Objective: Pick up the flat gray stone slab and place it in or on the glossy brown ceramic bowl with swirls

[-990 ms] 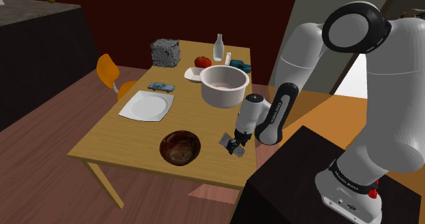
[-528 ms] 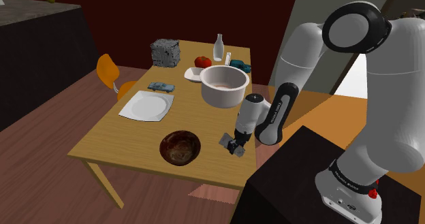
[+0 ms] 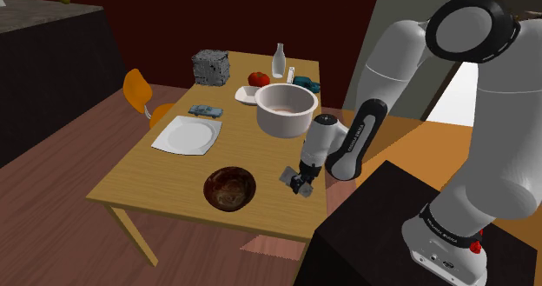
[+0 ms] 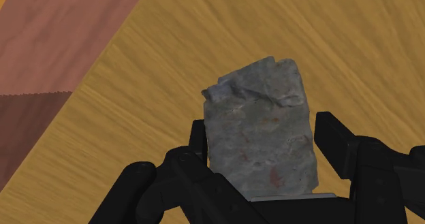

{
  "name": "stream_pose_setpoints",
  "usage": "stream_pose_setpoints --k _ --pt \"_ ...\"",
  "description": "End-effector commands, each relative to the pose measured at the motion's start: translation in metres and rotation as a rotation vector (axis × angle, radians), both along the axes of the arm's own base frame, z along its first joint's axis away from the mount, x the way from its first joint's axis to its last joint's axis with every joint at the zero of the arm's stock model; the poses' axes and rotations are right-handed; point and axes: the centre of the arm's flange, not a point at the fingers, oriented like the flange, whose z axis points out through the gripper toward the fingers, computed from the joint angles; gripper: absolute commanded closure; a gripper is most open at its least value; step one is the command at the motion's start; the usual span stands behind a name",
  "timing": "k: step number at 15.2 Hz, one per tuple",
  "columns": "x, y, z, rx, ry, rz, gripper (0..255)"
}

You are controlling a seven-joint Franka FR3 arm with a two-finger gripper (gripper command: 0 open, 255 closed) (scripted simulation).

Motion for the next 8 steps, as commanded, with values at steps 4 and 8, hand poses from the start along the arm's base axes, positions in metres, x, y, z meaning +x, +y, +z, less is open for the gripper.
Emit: stream_pose_setpoints --k 4,8 --pt "-0.001 -0.001 0.025 0.0 0.0 0.0 255" --pt "-0.001 -0.001 0.047 0.0 0.0 0.0 255"
